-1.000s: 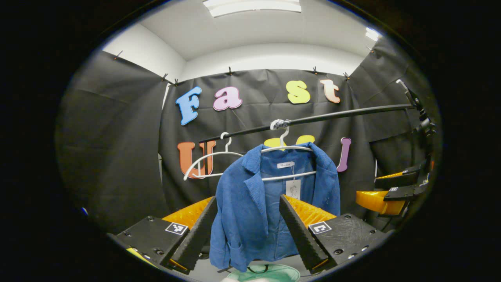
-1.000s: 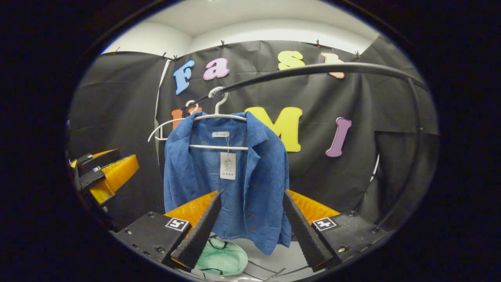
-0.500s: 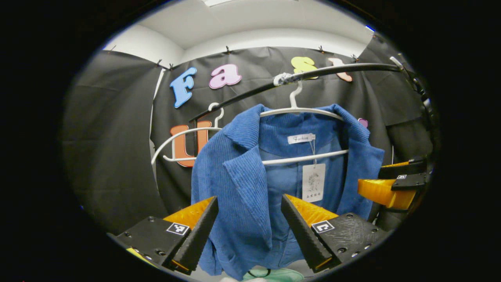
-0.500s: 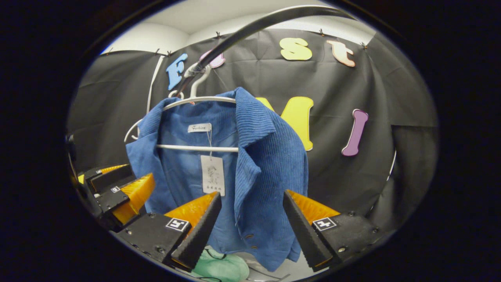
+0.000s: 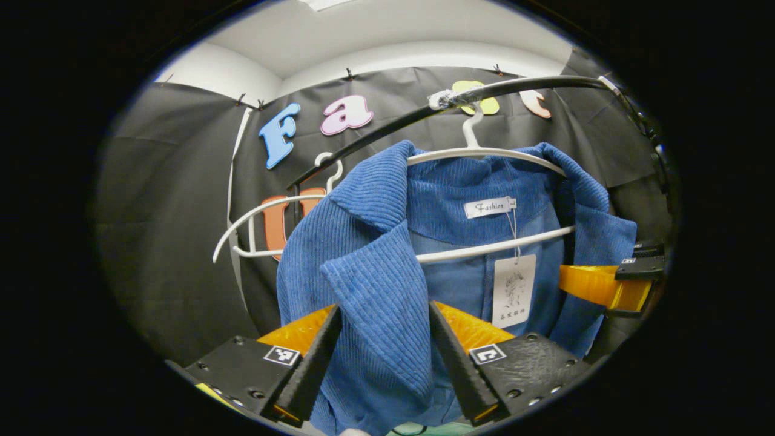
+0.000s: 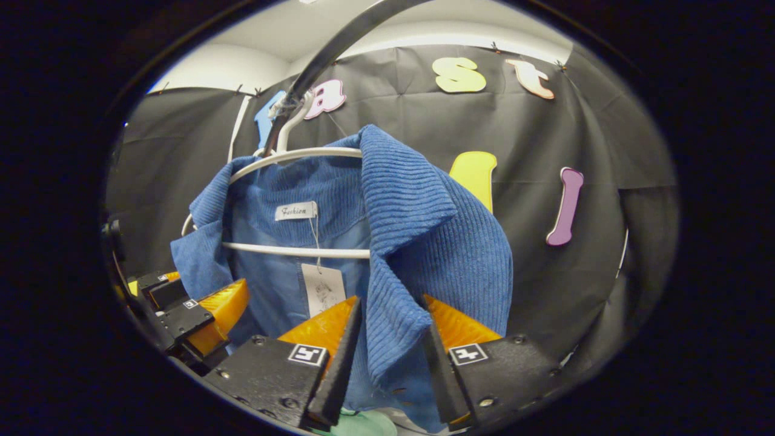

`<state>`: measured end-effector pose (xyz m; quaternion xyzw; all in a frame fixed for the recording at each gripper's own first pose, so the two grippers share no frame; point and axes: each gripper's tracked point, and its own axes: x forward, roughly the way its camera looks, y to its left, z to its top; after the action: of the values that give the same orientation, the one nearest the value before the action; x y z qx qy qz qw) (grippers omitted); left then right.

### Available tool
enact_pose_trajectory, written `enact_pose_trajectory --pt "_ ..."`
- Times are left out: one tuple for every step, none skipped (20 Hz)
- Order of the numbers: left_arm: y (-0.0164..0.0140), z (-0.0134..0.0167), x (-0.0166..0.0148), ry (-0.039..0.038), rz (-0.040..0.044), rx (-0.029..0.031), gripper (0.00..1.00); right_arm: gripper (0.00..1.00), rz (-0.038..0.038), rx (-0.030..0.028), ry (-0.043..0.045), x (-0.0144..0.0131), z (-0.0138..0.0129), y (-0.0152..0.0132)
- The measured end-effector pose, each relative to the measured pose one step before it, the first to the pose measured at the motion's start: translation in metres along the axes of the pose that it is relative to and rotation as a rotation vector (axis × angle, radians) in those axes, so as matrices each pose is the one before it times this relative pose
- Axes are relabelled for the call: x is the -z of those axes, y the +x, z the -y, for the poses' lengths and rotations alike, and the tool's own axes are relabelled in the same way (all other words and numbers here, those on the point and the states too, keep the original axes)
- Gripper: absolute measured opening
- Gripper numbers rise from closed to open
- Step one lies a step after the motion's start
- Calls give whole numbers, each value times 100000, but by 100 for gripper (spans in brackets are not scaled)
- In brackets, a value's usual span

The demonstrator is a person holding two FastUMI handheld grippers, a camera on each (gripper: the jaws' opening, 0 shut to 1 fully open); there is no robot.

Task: Grasp the clothes on the hanger with both hands and then place them into the laundry hamper below.

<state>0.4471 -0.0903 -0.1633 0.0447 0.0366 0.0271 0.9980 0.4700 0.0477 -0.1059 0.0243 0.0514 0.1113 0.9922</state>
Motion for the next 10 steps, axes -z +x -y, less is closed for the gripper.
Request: enact_pose_trajectory --pt "40 140 186 -52 -1236 796 79 50 1272 -729 2092 -73 138 61" --pt "-13 74 95 -319 -584 111 67 39 480 -617 2917 -72 98 152" --pt "-17 -42 -98 -191 -164 -35 56 29 -89 -1859 2832 193 -69 60" --pt "-38 -552 -82 314 182 -2314 44 13 -571 -4268 2209 210 -407 -52" --pt "-109 -603 53 -88 -599 -2208 41 12 -115 -4079 1965 -20 -415 -94" --pt "321 133 403 -2219 -1643 1231 25 11 -167 -2653 2335 0 -93 -22" --pt "432 60 355 -2476 -1226 1335 10 10 -508 -3745 3399 36 99 3" --pt "-432 178 -132 -2339 -827 2171 1 7 -351 -3775 3708 -197 -245 -59" --pt "51 92 -245 -1896 378 1647 6 7 -672 -3381 2671 -171 62 7" --pt "-75 -264 -126 -1873 -235 1043 6 6 -955 -3558 1611 49 -207 42"
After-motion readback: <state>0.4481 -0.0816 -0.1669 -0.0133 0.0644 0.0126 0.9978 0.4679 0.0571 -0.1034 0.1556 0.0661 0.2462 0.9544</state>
